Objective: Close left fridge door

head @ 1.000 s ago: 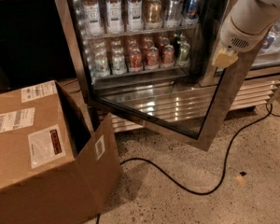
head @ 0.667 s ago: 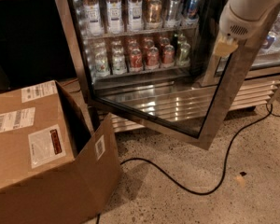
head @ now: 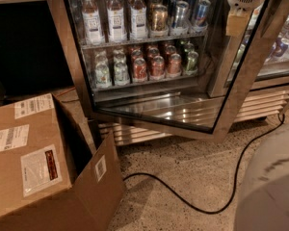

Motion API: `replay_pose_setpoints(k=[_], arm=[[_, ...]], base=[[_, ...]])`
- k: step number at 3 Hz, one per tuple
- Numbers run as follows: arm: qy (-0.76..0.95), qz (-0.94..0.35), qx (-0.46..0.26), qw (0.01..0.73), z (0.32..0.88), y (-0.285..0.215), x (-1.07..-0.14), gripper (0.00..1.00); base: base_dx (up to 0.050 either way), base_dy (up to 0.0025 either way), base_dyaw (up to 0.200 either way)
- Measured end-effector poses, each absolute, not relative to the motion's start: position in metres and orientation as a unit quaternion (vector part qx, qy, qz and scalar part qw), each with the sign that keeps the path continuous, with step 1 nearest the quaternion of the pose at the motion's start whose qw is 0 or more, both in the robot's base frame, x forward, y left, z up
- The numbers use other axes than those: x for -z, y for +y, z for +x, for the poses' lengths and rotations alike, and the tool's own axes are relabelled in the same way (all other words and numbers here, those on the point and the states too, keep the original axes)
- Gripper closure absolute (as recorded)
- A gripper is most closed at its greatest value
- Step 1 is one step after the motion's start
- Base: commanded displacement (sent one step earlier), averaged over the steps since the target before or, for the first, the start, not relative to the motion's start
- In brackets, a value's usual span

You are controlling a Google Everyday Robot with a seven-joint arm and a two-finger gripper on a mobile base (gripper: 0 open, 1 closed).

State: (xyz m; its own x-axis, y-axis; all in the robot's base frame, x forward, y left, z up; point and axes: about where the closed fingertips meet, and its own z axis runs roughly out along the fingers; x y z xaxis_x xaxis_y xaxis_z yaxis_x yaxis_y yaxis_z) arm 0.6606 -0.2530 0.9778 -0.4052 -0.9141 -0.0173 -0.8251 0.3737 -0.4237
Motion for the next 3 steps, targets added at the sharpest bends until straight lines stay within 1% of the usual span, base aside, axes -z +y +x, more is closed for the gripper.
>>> replay_pose_setpoints(k=[3], arm=[[0.819, -0.531, 0.177, 0.125, 0.6606, -0.2530, -0.9778, 1.00]], base=[[0.050, 0.00001, 0.000]])
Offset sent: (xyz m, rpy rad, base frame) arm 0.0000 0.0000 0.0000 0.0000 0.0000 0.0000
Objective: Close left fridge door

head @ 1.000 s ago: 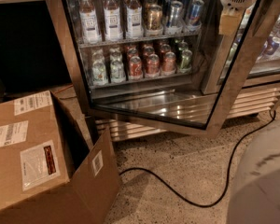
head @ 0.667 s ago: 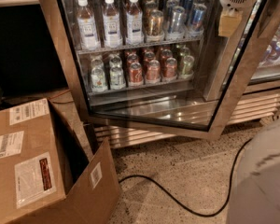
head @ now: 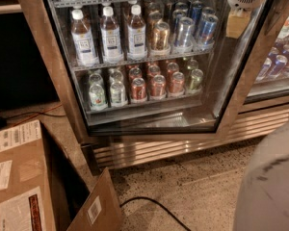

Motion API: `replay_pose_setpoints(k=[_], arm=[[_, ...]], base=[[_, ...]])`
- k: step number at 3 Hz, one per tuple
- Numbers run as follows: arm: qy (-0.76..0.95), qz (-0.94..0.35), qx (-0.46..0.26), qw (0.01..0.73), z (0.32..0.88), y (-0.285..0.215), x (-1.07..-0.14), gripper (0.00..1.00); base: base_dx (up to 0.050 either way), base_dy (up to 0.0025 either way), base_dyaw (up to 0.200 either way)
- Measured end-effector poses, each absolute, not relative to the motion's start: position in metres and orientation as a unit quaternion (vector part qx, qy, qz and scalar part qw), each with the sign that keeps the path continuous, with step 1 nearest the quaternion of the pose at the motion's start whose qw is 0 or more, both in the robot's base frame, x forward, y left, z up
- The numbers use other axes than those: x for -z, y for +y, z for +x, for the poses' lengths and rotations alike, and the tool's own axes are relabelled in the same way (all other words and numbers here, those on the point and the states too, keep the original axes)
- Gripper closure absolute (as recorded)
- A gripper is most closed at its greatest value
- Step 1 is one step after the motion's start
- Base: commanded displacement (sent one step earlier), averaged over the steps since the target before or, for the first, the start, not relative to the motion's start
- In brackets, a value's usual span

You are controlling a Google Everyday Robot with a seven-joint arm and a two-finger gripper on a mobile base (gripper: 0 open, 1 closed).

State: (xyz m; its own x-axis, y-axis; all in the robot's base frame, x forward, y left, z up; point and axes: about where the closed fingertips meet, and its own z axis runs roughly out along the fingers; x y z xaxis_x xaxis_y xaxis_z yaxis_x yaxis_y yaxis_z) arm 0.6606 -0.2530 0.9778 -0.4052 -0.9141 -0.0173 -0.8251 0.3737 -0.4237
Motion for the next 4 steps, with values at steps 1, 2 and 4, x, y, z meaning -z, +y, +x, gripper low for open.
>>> replay_pose_setpoints(k=[1, 2, 4], arm=[[0.819, -0.531, 0.177, 0.125, 0.6606, -0.2530, -0.9778, 1.00], [0.819, -0.531, 0.177, 0.125, 0.6606, -0.2530, -0.9778, 1.00], [0.819, -0.530, 0.178, 0.127, 0.6602, -0.2531, -0.9778, 1.00]], base=[[0.050, -0.00006, 0.001], [0.050, 0.00001, 0.000], [0.025, -0.00001, 0.000]])
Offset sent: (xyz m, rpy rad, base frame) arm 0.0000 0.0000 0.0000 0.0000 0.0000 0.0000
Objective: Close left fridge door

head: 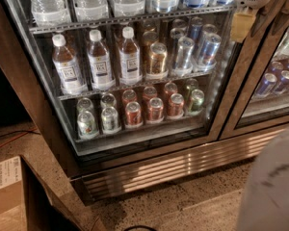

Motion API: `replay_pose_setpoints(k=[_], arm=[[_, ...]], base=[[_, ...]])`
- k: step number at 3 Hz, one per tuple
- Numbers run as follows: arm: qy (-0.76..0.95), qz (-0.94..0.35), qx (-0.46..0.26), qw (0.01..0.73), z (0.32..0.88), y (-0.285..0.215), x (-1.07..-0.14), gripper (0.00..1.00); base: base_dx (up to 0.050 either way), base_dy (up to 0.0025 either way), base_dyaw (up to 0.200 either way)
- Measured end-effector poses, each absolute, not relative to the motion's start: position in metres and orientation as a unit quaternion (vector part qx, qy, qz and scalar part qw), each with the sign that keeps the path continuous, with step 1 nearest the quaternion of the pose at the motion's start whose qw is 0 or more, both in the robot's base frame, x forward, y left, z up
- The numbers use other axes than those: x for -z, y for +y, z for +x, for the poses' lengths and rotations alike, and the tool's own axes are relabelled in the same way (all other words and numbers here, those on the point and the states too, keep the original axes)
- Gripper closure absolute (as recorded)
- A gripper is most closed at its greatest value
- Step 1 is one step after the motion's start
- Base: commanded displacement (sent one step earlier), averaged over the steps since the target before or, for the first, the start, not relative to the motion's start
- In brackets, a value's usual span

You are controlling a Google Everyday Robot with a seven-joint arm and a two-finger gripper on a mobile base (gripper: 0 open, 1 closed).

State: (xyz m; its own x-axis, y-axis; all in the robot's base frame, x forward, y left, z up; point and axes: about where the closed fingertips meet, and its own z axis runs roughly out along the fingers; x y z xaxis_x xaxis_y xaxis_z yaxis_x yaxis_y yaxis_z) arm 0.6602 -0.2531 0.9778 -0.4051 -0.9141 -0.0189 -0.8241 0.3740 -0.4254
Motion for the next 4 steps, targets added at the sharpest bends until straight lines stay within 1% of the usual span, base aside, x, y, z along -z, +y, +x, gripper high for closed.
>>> replay_pose_setpoints(k=[4], arm=[[0.819, -0.529, 0.180, 0.134, 0.634, -0.265, -0.976, 1.00]], base=[[0.000, 0.00000, 0.000]])
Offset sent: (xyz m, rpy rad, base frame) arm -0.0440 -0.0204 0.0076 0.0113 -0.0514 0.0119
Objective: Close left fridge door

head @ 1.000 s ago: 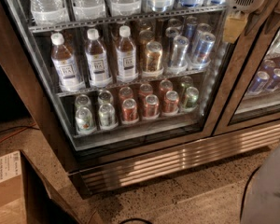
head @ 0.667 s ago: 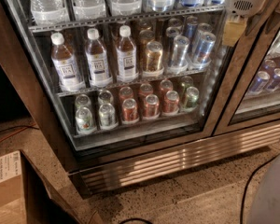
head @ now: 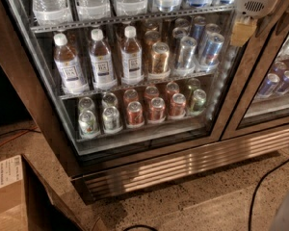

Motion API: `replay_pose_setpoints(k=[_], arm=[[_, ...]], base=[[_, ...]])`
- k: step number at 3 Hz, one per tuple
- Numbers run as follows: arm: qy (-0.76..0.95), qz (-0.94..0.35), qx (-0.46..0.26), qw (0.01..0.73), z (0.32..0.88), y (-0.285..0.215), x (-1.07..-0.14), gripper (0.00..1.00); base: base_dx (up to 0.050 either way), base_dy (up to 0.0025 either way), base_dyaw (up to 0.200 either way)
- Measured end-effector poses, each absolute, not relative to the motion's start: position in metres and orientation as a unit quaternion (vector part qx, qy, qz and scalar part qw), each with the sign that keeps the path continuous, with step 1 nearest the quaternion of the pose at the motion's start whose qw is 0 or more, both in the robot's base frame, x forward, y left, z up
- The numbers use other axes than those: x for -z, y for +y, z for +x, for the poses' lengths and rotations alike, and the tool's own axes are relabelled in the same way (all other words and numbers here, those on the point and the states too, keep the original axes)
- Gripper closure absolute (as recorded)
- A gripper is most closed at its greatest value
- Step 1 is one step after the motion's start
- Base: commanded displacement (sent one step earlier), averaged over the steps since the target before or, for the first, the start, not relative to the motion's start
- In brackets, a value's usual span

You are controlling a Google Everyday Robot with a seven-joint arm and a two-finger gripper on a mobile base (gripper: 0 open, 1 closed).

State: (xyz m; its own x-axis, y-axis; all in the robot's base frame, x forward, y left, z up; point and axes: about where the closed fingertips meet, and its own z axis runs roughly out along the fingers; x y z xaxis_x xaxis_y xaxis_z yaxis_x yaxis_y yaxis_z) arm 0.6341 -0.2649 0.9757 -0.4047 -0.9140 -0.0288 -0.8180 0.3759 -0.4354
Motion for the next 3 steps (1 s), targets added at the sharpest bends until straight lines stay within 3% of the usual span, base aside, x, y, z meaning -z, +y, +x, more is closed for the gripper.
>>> replay_pose_setpoints(k=[1, 3], arm=[[0.814, -0.536, 0.177, 0.138, 0.589, -0.269, -0.962, 1.00], [0.809, -0.542, 0.176, 0.142, 0.572, -0.266, -0.947, 1.00]], base=[[0.000, 0.00000, 0.000], [0.000, 0.00000, 0.000]])
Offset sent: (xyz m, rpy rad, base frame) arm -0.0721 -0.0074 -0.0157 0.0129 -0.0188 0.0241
